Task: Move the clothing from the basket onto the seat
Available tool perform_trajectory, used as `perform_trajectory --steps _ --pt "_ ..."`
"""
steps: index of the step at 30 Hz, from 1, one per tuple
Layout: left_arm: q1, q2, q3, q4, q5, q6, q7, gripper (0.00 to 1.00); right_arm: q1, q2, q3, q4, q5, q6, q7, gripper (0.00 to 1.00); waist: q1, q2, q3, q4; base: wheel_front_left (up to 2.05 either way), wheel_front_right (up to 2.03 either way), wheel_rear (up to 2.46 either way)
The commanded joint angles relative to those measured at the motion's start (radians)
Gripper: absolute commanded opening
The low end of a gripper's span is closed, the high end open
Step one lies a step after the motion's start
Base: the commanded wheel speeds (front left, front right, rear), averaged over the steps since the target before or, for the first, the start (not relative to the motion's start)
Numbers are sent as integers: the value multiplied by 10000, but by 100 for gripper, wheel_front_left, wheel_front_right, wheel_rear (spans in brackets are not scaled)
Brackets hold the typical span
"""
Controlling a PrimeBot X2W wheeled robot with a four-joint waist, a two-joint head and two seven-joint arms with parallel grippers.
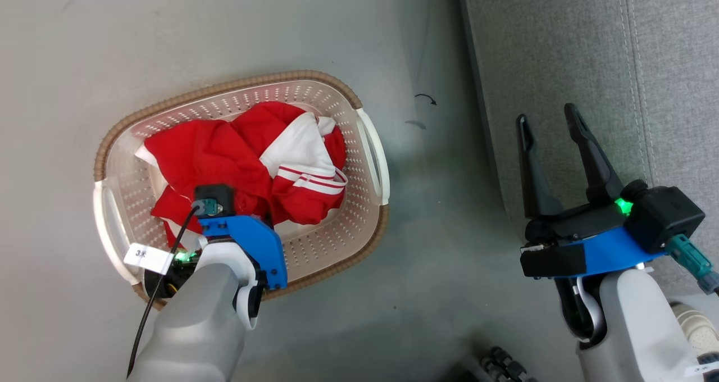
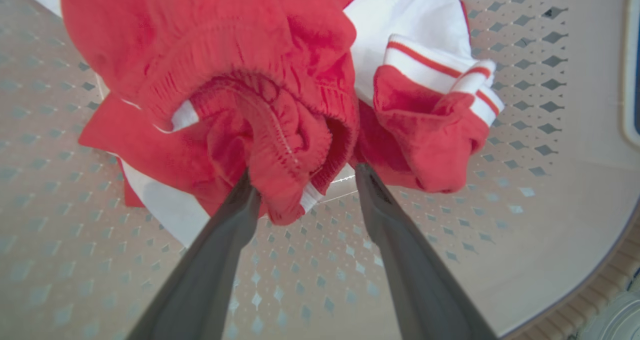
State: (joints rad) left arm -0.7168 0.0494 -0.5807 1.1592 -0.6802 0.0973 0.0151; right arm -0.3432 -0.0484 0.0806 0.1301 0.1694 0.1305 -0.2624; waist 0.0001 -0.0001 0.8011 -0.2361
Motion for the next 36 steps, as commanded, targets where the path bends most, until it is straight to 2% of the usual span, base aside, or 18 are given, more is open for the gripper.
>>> perform_trajectory --steps 1,2,3,4,5,22,36 --pt "-221 19 -116 79 -94 78 -71 100 -104 -35 -12 -79 59 5 -37 100 -1 1 52 -36 0 0 0" --pt "-264 21 -185 117 -148 86 -69 100 -91 -35 -6 -88 79 5 -37 100 -1 1 66 -49 0 0 0" --pt "-309 19 -256 144 -184 72 -84 49 -77 -35 4 -97 103 5 -38 100 -1 1 74 -59 0 0 0" --pt "-354 21 -330 186 -222 36 -91 31 -65 -35 23 -100 112 5 -37 100 -1 1 82 -71 0 0 0" --pt "-388 19 -394 213 -240 1 -90 0 -59 -35 34 -102 112 5 -37 100 -1 1 90 -76 0 0 0" --pt "-340 20 -1040 772 -898 -524 -502 0 -144 -35 225 160 158 5 -39 100 -1 1 -428 40 0 0 0" --pt "253 9 -1883 372 -1367 -1044 -704 0 189 -38 24 1093 -397 5 -37 100 -1 1 -2459 676 0 0 0"
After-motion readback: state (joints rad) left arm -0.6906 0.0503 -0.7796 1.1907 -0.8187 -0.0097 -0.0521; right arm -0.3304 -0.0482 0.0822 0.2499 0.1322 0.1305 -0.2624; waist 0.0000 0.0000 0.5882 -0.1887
